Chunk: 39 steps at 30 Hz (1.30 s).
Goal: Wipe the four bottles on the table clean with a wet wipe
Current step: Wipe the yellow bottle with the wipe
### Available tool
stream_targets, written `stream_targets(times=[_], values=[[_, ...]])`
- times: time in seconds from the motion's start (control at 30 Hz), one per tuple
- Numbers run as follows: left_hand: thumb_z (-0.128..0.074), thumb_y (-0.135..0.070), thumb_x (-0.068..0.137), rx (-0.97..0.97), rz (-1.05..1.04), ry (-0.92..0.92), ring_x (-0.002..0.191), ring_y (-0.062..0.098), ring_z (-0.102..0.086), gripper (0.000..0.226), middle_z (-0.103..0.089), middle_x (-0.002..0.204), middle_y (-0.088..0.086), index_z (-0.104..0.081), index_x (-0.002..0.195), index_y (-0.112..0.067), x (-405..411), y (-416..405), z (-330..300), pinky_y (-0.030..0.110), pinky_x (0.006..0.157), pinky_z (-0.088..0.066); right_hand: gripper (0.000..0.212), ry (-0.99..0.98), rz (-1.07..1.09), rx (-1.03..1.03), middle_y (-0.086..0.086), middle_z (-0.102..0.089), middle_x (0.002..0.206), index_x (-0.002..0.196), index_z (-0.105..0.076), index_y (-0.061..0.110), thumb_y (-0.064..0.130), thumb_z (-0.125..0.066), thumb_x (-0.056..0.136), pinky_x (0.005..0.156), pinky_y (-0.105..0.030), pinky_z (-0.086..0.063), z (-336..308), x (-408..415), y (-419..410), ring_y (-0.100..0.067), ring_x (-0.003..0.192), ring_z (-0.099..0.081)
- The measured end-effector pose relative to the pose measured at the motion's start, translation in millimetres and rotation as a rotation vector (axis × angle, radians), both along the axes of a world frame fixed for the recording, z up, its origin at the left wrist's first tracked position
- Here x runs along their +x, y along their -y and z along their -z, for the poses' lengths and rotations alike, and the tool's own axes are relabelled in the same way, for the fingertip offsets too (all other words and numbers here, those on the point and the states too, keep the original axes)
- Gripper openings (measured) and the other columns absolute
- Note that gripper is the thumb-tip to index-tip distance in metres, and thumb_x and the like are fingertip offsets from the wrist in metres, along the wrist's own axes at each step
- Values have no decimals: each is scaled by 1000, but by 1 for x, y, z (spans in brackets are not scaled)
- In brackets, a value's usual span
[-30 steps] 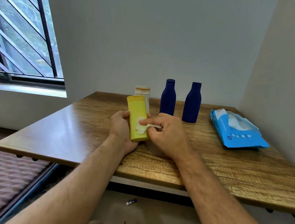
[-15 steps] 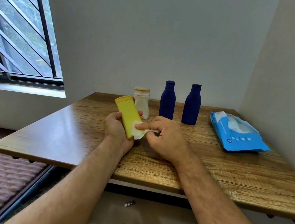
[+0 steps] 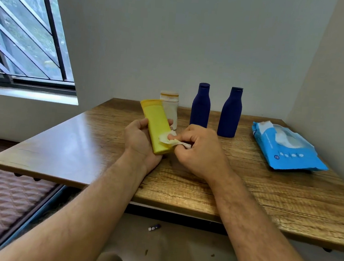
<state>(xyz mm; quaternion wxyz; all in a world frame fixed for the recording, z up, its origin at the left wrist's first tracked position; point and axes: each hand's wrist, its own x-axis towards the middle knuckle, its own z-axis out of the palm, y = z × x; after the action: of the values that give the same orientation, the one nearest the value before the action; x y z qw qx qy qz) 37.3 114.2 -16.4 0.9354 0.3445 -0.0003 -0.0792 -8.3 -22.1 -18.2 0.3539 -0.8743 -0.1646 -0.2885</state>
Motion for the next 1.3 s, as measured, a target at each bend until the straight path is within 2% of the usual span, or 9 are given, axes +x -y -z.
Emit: stream_targets(times=[0.17, 0.27, 0.43, 0.57, 0.67, 0.73, 0.9, 1.07, 1.3], values=[[-32, -31, 96, -61, 15, 25, 75, 28, -59, 53, -67, 89, 19, -58, 133, -3, 4, -5, 4, 37, 78, -48, 18, -21, -64, 12, 16, -60, 78, 94, -79, 28, 17, -71, 82, 56, -13, -42, 2, -3, -2, -3, 72, -57], [-33, -30, 97, 0, 120, 73, 81, 30, -62, 48, -66, 94, 19, -57, 126, 0, -3, -1, 2, 41, 83, -51, 24, -25, -36, 36, 17, -59, 87, 106, -76, 29, 19, -65, 88, 64, -10, -43, -1, -2, -3, 3, 80, -55], [-45, -26, 90, 157, 340, 159, 99, 31, -68, 57, -68, 113, 18, -52, 143, -4, -18, 3, 0, 48, 97, -52, 27, 117, 66, 191, 12, -58, 94, 119, -70, 23, 21, -61, 94, 76, -20, -52, -3, 0, 0, -3, 87, -58], [-48, -25, 87, 195, 370, 165, 91, 28, -68, 63, -70, 106, 15, -49, 146, -6, -22, 6, -2, 44, 89, -55, 27, 195, 138, 227, 9, -62, 98, 119, -70, 19, 19, -63, 93, 79, -17, -51, -5, 1, 1, -4, 90, -60], [-46, -23, 88, 197, 326, 142, 89, 30, -71, 59, -69, 107, 18, -51, 144, -5, -20, 5, -2, 44, 76, -61, 18, 135, 62, 195, 12, -66, 90, 106, -76, 19, 19, -70, 88, 68, -12, -49, -3, 1, 2, -1, 82, -62], [-45, -25, 90, 179, 254, 99, 87, 31, -70, 55, -69, 102, 19, -55, 138, -1, -15, 3, 0, 44, 78, -60, 13, 41, -29, 122, 18, -66, 85, 97, -78, 20, 18, -72, 85, 64, -9, -47, 0, -1, 0, 3, 79, -62], [-43, -28, 93, 120, 90, 61, 80, 32, -66, 44, -68, 91, 21, -59, 121, 1, -6, 1, 4, 44, 84, -54, 18, -51, -105, -20, 15, -72, 96, 99, -78, 25, 22, -74, 82, 79, -4, -45, 1, -2, -1, 9, 98, -59], [-48, -21, 86, 215, 187, 170, 77, 25, -70, 41, -71, 92, 15, -64, 119, -2, -14, 7, 2, 36, 74, -59, 12, 105, 36, 123, 14, -66, 85, 96, -75, 24, 31, -71, 87, 67, -23, -54, -3, -4, 1, -2, 78, -60], [-39, -19, 98, 309, 153, 203, 62, 20, -70, 32, -73, 75, 9, -68, 99, -5, -17, 11, 1, 30, 60, -60, 13, 217, 191, 286, 10, -66, 87, 99, -73, 19, 27, -69, 90, 69, -33, -57, -4, 1, 4, -6, 79, -62]])
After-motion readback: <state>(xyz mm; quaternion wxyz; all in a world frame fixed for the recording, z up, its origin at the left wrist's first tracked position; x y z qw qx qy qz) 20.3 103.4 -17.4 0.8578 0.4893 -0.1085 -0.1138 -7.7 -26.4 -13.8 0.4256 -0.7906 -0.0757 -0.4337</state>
